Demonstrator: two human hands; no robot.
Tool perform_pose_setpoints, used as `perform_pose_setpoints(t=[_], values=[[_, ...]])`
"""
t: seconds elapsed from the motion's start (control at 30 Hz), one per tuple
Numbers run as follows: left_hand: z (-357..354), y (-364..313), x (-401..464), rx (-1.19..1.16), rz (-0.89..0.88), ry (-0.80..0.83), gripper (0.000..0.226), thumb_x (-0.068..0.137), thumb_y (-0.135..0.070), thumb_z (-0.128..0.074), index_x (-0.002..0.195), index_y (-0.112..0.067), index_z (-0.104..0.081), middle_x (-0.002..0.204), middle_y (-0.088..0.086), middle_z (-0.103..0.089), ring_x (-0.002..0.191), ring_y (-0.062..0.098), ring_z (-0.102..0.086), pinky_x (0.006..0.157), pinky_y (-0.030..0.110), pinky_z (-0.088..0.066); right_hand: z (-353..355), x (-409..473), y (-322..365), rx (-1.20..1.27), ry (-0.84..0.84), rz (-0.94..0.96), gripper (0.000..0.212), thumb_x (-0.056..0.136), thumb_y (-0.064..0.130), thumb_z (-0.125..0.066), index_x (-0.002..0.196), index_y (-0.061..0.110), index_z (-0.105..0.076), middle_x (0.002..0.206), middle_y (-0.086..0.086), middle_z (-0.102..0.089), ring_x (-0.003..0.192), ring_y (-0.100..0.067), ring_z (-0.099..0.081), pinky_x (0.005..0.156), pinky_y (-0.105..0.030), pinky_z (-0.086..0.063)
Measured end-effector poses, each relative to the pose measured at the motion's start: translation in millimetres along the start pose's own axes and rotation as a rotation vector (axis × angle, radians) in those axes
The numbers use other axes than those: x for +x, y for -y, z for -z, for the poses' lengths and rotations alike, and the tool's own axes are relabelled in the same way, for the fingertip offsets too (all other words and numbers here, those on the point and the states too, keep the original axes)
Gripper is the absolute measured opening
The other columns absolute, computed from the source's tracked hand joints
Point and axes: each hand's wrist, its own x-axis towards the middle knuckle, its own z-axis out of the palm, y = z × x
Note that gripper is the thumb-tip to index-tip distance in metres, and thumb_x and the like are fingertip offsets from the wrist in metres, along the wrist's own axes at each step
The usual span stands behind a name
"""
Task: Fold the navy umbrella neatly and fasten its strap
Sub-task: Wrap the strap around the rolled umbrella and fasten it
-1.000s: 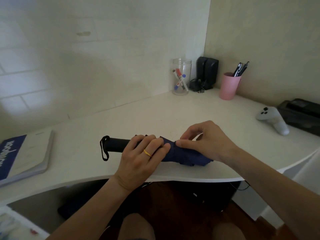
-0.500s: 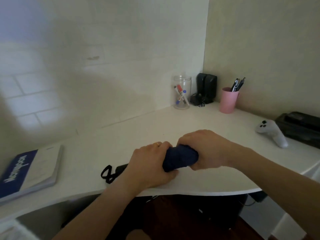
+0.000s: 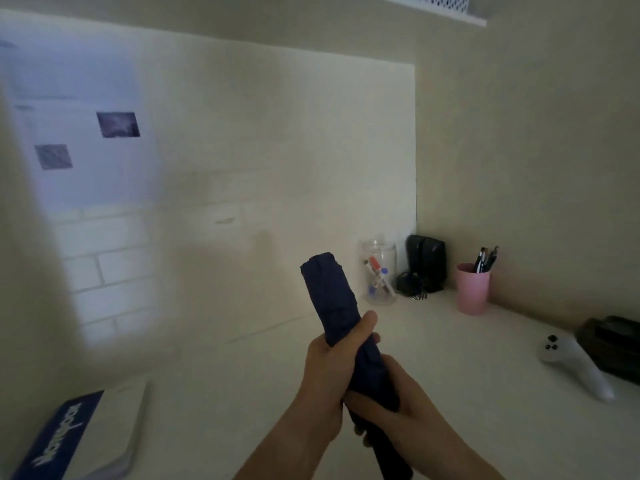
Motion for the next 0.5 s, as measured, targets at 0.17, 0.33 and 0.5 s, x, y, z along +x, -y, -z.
perform_pose_setpoints(t=[0.17, 0.33, 0.5], values=[[17.4, -35.4, -0.2, -0.244, 0.004, 0.185, 0.059, 0.065, -0.043, -0.085, 0.112, -0.011, -0.069, 0.105, 0.009, -0.081, 0.098, 0.026, -0.077, 0.094, 0.043, -0.057, 6.4, -18.7, 20.1, 0.358, 0.199, -0.255, 0.032, 0.065, 0.012, -0.078, 0.091, -0.004, -0.069, 0.074, -0.024, -0.053, 0.051, -0.027, -0.05, 0.044, -0.027, -0.036], [11.1, -45.1, 5.7, -0.453, -0.068, 0.002, 0.018, 0.082, -0.015, -0.083, 0.084, -0.008, -0.065, 0.071, 0.006, -0.066, 0.06, 0.02, -0.064, 0.06, 0.031, -0.057, -2.6, -24.8, 30.8, -0.451, -0.019, -0.034, 0.079, 0.052, 0.055, -0.09, 0.117, 0.032, -0.051, 0.091, 0.011, -0.07, 0.073, -0.013, -0.07, 0.064, -0.03, -0.053], [8.7, -45.0, 3.5, -0.434, -0.118, -0.031, 0.02, 0.081, -0.015, -0.083, 0.085, -0.009, -0.065, 0.072, 0.007, -0.066, 0.059, 0.021, -0.065, 0.058, 0.031, -0.056, -22.4, -22.0, 14.9, -0.975, -0.298, 0.273, 0.061, 0.073, 0.053, -0.073, 0.12, 0.04, -0.036, 0.089, 0.014, -0.068, 0.08, -0.013, -0.067, 0.066, -0.026, -0.052]])
